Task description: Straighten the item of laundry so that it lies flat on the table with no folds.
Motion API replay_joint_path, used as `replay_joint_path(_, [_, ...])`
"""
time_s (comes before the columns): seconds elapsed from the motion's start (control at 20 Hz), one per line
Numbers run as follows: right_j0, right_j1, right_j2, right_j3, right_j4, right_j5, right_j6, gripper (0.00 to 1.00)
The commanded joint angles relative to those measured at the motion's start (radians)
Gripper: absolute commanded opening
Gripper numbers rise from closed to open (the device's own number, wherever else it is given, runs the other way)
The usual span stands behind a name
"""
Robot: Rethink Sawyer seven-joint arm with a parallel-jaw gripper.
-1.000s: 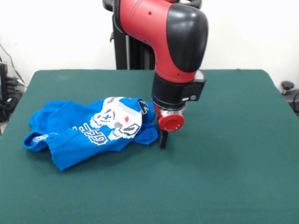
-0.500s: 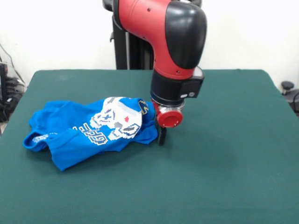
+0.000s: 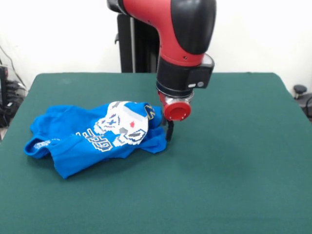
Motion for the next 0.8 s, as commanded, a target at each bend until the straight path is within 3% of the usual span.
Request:
replay_joint_path(0.05, [0.016, 0.011, 0.083, 0.062, 0.004, 0.044, 0.177, 1.00])
replay_joint_path(0.8, [-0.005, 0.131, 0.092, 0.001, 0.012, -0.081, 0.178, 1.00])
